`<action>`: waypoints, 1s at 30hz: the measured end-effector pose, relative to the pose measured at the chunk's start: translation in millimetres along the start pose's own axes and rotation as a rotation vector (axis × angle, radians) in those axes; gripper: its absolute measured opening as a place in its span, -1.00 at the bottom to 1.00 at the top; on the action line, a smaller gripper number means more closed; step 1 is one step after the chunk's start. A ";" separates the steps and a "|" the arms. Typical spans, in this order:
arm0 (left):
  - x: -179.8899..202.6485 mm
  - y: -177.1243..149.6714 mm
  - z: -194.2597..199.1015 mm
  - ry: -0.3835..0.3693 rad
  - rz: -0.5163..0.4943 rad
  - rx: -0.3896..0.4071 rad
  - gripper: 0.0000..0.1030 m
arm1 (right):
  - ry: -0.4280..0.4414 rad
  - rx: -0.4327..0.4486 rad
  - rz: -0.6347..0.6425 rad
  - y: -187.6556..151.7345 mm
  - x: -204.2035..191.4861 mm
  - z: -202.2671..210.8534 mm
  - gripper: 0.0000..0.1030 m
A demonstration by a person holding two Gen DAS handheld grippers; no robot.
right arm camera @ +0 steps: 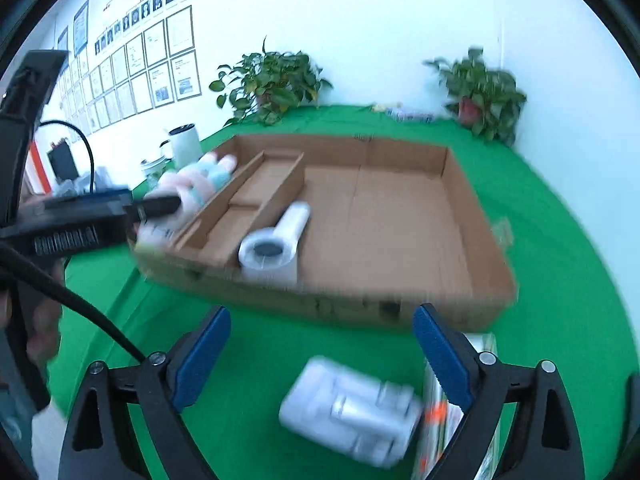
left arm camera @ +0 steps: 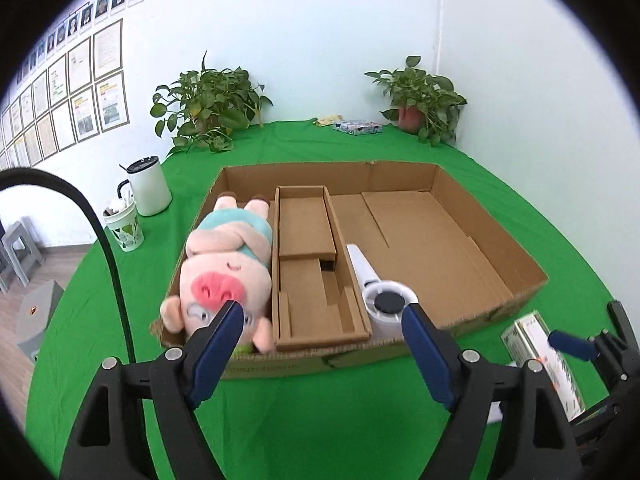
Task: Organize objects
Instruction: 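Move the right tool to the white phone stand on the table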
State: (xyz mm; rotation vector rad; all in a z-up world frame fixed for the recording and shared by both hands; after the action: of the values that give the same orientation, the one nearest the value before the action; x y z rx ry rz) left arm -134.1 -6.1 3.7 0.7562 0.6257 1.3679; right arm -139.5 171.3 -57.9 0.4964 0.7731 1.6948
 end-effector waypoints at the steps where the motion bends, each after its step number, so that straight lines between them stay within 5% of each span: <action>1: -0.1 -7.8 1.6 0.001 -0.003 -0.004 0.58 | 0.013 -0.023 0.013 -10.9 0.2 -1.7 0.81; 5: -1.6 -38.4 2.5 -0.019 0.008 -0.034 0.58 | 0.056 -0.105 0.083 -43.1 -0.4 -17.3 0.81; 11: -3.2 -68.0 -5.8 0.024 0.007 -0.087 0.58 | 0.065 -0.085 0.124 -32.3 15.6 -28.7 0.81; 16: -5.6 -81.7 -5.2 0.061 0.017 -0.097 0.57 | 0.104 -0.234 0.220 -33.0 14.9 -57.0 0.81; 24: -7.6 -90.4 -8.6 0.056 0.026 -0.115 0.57 | 0.092 -0.264 0.224 -47.6 10.7 -54.0 0.83; 30: -9.3 -92.1 -10.4 0.006 0.053 -0.140 0.57 | 0.329 -0.263 0.204 -61.5 -21.6 -27.9 0.80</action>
State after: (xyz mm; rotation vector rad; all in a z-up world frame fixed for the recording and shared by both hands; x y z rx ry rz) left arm -85.9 -18.0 -75.2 0.6597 0.5122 1.4471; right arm -110.8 152.1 -119.9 0.1162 0.7350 2.0659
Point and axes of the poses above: each gripper's, at about its wrist camera, not at the fingertips, and z roughly against the way its jaws point, x to its right, y to its top, the point moved 1 cm from there along -z, roughly the way its jaws point
